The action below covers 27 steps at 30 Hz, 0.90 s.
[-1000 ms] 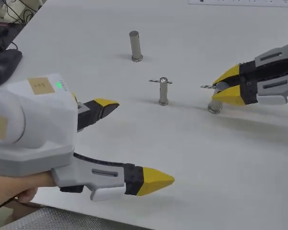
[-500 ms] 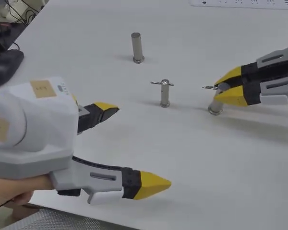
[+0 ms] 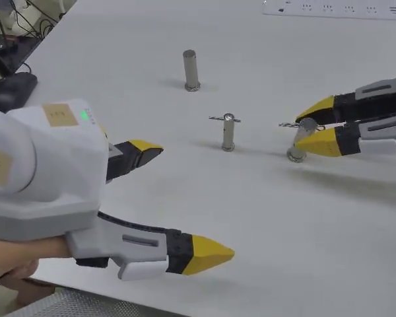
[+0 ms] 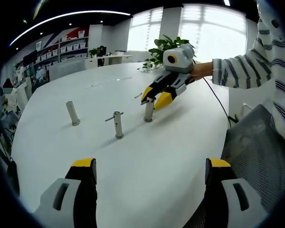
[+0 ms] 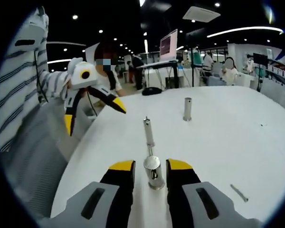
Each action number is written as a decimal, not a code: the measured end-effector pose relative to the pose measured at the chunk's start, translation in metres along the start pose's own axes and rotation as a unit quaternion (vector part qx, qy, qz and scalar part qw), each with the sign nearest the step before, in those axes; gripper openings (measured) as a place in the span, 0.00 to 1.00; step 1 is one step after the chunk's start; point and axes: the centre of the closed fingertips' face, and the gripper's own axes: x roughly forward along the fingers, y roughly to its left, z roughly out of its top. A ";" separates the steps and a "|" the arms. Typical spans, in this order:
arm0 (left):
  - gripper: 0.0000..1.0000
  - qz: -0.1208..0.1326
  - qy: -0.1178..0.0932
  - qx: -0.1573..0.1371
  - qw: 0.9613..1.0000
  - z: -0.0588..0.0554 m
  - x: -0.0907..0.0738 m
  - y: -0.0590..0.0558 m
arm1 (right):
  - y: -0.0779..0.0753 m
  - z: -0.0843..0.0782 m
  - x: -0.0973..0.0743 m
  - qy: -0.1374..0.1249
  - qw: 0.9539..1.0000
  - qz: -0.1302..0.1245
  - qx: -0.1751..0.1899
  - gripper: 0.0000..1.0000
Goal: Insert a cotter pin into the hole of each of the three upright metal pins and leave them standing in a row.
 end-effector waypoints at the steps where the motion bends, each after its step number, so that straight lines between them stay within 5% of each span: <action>1: 0.95 0.000 0.001 0.001 1.000 0.000 -0.001 0.000 | 0.001 0.001 -0.003 -0.005 1.000 -0.006 0.007 0.31; 6: 0.92 0.001 -0.009 -0.011 1.000 0.002 -0.005 0.003 | 0.002 0.011 -0.018 -0.040 0.998 -0.047 0.030 0.42; 11: 0.92 0.000 -0.019 -0.013 1.000 0.009 -0.009 0.002 | 0.008 0.028 -0.039 -0.092 0.990 -0.097 0.054 0.48; 17: 0.92 -0.003 -0.019 -0.011 1.000 0.013 -0.010 0.003 | 0.020 0.028 -0.061 -0.107 0.982 -0.135 0.075 0.57; 20: 0.93 -0.007 -0.014 -0.012 1.000 0.010 -0.009 0.004 | 0.022 0.012 -0.071 -0.074 0.980 -0.171 0.078 0.57; 27: 0.92 -0.010 -0.008 -0.032 0.999 -0.003 -0.009 0.014 | 0.039 -0.008 -0.079 -0.059 0.971 -0.204 0.107 0.68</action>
